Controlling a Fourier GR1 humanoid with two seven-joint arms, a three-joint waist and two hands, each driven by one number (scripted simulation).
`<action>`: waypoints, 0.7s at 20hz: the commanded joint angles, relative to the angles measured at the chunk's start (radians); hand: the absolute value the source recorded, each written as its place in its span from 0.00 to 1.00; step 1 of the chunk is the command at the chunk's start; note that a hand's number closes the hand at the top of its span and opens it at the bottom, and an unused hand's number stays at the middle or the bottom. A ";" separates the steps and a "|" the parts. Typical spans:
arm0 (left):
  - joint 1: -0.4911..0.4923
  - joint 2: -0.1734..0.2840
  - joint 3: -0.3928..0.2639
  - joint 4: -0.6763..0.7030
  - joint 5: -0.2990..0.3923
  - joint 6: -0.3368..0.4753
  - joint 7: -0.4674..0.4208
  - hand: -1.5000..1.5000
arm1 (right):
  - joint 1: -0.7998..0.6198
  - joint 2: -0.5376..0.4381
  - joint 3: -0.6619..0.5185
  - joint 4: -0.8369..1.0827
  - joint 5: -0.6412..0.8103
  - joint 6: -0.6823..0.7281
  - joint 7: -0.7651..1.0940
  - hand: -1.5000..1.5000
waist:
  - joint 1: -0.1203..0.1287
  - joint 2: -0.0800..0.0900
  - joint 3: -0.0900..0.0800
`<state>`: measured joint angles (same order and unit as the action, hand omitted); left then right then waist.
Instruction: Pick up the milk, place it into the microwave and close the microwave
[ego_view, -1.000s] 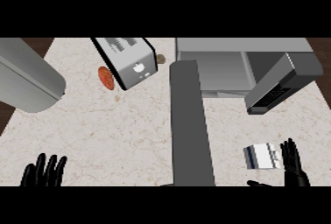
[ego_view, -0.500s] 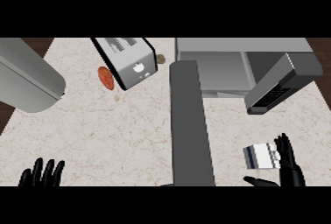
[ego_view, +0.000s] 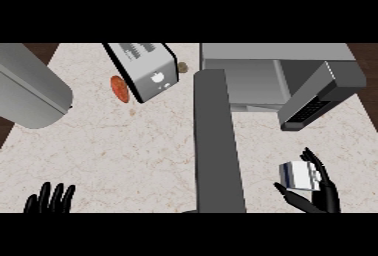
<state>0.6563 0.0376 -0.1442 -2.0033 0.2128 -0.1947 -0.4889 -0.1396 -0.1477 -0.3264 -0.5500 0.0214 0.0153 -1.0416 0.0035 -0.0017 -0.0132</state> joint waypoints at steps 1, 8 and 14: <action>-0.047 -0.004 0.015 0.041 -0.005 0.006 -0.010 0.00 | -0.085 -0.021 -0.020 0.057 0.028 -0.128 -0.063 1.00 | 0.009 0.005 0.015; -0.017 0.000 -0.007 0.014 0.021 -0.013 0.010 0.00 | -0.171 0.002 -0.058 0.105 0.026 -0.247 -0.062 1.00 | 0.009 0.004 0.014; -0.013 0.047 0.057 -0.005 0.086 -0.049 0.027 0.00 | -0.273 0.032 -0.053 0.195 0.035 -0.204 -0.122 1.00 | 0.024 0.009 0.016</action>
<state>0.6532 0.0593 -0.1168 -1.9914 0.2528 -0.2245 -0.4957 -0.3330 -0.1419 -0.3791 -0.4097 0.0452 -0.1403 -1.0693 0.0182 0.0038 0.0013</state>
